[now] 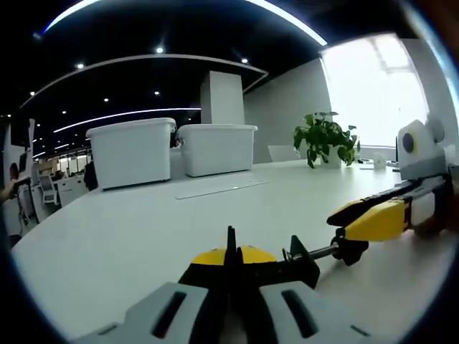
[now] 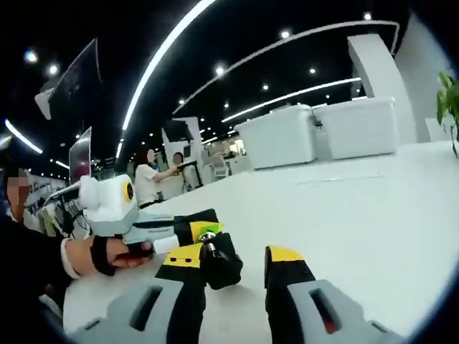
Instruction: Clamp the fixed fixture on the desktop, loosen the retaining clip, secure it to the edge of the desk, and tighten the retaining clip.
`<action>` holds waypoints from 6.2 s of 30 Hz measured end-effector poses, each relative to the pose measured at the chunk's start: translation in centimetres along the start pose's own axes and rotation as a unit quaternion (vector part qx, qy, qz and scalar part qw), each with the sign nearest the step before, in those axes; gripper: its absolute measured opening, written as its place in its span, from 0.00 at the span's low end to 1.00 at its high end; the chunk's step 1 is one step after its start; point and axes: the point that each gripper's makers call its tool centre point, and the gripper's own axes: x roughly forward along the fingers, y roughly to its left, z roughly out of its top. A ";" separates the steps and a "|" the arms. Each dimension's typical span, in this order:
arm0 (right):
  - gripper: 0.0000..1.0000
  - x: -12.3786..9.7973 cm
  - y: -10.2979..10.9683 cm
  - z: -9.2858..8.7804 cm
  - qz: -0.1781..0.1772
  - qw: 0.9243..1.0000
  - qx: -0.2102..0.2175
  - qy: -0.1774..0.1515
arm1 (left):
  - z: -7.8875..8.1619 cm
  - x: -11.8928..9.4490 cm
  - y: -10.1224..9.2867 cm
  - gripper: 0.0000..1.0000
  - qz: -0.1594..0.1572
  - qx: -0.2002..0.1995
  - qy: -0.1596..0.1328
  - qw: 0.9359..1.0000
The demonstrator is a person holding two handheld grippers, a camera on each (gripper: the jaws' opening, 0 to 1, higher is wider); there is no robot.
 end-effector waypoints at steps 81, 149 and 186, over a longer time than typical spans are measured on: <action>0.17 -0.5 3.5 0.0 -0.022 0.927 -0.375 -0.021 | -0.1 0.1 -0.1 0.04 -0.004 -0.001 0.000 1.000; 0.21 4.4 6.6 0.8 -0.176 0.681 -0.700 0.128 | 2.9 -1.8 2.5 0.03 0.039 -0.067 -0.049 0.996; 0.00 5.7 4.7 -0.6 -0.170 0.627 -0.752 0.108 | 3.2 -1.9 1.8 0.17 0.031 -0.024 -0.074 0.996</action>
